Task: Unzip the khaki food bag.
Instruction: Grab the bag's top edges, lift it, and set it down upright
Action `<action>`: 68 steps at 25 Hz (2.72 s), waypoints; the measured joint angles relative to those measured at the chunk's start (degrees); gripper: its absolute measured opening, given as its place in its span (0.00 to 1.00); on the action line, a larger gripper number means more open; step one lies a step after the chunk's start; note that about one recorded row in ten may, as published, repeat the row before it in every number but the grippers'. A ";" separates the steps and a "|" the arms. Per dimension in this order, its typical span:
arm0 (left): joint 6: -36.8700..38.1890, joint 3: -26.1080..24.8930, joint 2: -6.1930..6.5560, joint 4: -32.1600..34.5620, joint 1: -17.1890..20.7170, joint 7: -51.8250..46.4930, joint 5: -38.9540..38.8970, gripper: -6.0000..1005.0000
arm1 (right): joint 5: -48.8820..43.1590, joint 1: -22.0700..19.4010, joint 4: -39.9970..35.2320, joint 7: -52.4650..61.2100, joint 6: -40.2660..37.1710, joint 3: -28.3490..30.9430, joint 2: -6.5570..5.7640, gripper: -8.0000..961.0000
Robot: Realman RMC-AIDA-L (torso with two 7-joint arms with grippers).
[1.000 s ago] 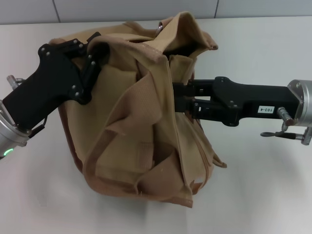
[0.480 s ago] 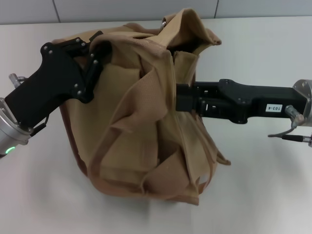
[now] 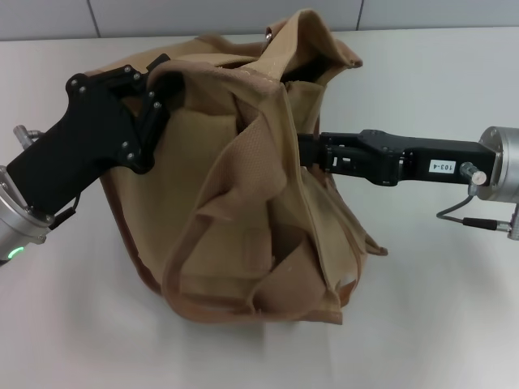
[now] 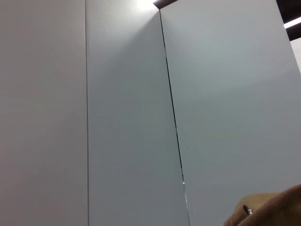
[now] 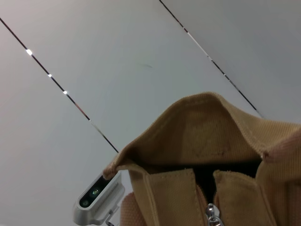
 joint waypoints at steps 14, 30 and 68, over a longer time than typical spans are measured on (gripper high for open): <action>0.02 0.06 0.01 0.00 0.05 0.00 0.01 0.07 | -0.21 1.09 0.00 0.07 -2.05 -2.30 0.17 0.33; 0.08 0.15 0.01 0.00 -0.41 0.00 0.08 0.07 | -0.22 1.14 0.01 0.72 -4.23 -2.31 0.39 0.20; 2.00 -1.18 0.00 -0.49 0.13 -0.57 -2.16 0.07 | -0.13 -1.74 0.45 -1.03 -3.38 -2.18 0.00 0.01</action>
